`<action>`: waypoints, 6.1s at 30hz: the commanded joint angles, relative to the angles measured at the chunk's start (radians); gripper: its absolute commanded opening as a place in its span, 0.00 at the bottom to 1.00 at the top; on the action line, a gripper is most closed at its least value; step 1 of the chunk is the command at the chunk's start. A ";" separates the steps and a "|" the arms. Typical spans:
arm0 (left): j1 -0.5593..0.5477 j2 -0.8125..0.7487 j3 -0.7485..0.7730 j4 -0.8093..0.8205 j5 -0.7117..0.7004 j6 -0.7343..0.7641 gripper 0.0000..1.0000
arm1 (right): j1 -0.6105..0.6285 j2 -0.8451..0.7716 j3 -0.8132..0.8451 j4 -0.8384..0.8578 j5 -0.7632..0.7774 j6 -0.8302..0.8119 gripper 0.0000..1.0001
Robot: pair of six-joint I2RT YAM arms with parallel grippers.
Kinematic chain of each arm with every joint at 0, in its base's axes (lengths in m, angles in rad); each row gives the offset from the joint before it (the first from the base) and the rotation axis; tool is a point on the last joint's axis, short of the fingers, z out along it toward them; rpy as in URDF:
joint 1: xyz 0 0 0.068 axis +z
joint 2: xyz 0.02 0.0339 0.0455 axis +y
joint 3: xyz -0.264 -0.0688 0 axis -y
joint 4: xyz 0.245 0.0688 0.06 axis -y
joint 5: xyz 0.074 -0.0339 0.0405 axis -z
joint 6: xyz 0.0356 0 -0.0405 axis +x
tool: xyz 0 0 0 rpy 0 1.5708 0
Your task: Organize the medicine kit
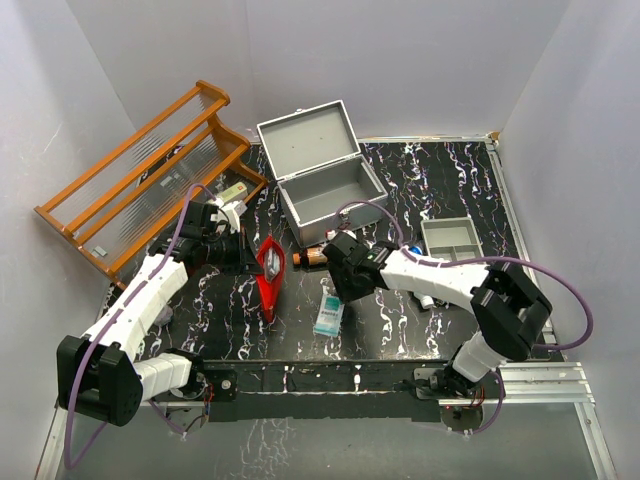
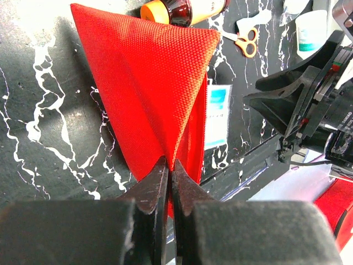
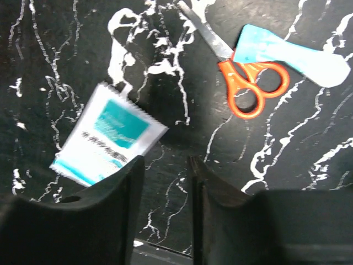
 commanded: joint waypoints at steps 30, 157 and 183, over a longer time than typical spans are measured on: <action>-0.002 -0.109 0.101 -0.347 -0.127 0.087 0.00 | 0.203 0.275 0.257 -0.103 0.170 0.681 0.30; -0.003 -0.069 0.012 0.055 0.142 0.101 0.00 | 0.212 -0.124 0.160 0.344 0.109 0.476 0.26; -0.003 -0.118 -0.017 0.077 0.169 0.115 0.00 | 0.213 -0.002 0.278 0.256 0.206 0.523 0.11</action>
